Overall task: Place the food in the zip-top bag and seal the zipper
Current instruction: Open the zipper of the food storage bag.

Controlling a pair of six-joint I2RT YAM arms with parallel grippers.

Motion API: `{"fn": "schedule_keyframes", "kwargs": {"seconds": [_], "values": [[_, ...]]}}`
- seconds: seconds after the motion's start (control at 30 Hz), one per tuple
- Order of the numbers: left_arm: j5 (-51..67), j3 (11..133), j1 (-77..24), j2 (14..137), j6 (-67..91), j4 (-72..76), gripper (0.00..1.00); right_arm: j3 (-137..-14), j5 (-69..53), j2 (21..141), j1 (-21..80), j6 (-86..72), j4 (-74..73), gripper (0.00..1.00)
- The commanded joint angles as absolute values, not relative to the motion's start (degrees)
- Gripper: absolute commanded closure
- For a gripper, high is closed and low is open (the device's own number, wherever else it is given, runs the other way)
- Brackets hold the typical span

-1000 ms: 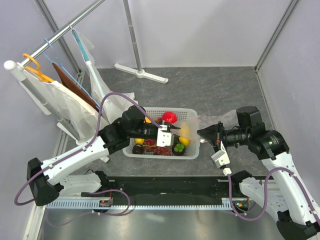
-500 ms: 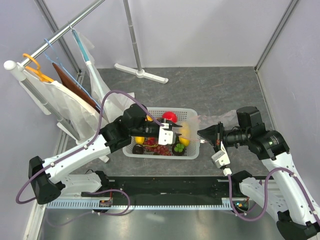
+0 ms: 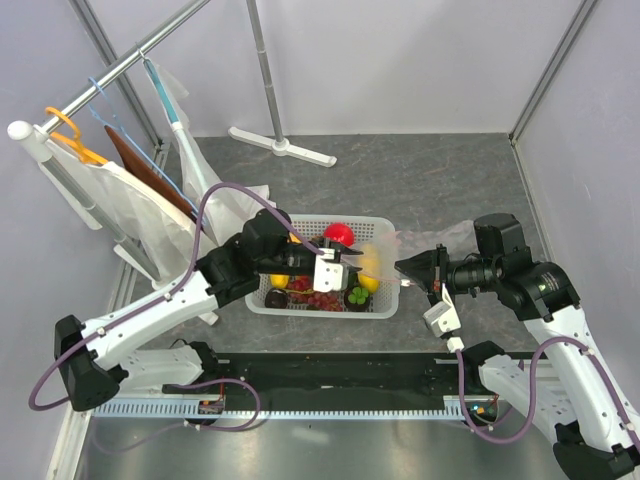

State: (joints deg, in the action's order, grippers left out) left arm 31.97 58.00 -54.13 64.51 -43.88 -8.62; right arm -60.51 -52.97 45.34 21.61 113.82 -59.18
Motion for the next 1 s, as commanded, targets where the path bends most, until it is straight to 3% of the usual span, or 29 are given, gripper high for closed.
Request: {"fn": "schedule_keyframes", "kwargs": {"seconds": [0.0, 0.4, 0.97], "values": [[33.22, 58.01, -54.49, 61.96, -45.53, -7.56, 0.6, -60.12, -56.07, 45.26, 21.88, 122.52, -59.33, 1.0], [36.03, 57.66, -54.49, 63.81, -46.05, -8.7, 0.6, -60.73, -55.9, 45.44, 21.88, 121.38, -58.97, 1.0], [30.41, 53.97, -52.48, 67.23, -49.31, -6.42, 0.64, -60.47, -56.51, 44.56, 21.8, 120.32, -58.36, 1.0]]}}
